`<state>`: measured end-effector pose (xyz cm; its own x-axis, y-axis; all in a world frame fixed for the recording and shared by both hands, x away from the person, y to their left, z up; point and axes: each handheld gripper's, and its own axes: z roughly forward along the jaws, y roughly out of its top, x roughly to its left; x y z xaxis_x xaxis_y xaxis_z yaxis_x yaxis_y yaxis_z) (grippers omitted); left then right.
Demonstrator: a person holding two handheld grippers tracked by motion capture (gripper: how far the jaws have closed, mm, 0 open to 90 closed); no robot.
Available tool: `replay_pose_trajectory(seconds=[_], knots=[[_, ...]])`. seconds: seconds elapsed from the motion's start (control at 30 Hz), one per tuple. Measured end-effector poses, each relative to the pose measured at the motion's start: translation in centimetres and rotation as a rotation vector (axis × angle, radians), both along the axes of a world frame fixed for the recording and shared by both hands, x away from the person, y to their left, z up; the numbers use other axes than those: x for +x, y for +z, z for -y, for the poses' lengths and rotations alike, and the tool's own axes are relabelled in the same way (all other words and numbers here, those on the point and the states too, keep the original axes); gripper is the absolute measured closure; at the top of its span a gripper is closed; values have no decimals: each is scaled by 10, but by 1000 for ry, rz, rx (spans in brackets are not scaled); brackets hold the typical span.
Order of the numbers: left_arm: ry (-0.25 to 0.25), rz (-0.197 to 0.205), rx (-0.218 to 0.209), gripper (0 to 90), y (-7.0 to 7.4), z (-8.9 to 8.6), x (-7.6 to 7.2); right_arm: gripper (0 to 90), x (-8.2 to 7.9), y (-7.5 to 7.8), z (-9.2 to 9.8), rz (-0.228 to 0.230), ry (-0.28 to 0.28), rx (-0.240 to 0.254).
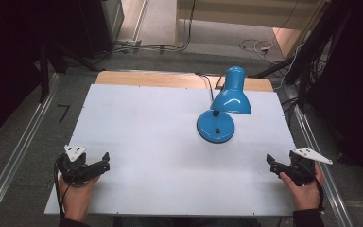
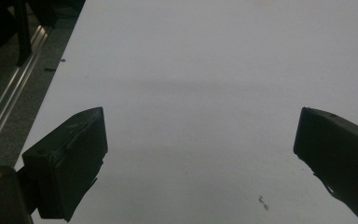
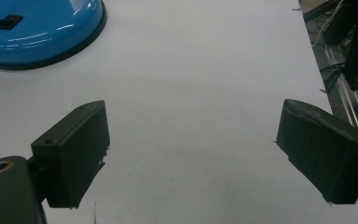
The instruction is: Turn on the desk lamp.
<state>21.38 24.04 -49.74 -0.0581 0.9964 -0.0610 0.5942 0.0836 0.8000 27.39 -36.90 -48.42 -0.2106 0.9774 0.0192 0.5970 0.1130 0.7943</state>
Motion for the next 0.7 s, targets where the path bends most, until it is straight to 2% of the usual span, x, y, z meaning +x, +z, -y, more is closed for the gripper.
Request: replay_pose_trajectory(seconds=[0.33,0.7], knots=[[1,-5,-1,35,0,0,0,81,1,1,-5,-14,23,25],[5,-7,0,34,-2,0,0,101,3,3,-14,-5,40,24]])
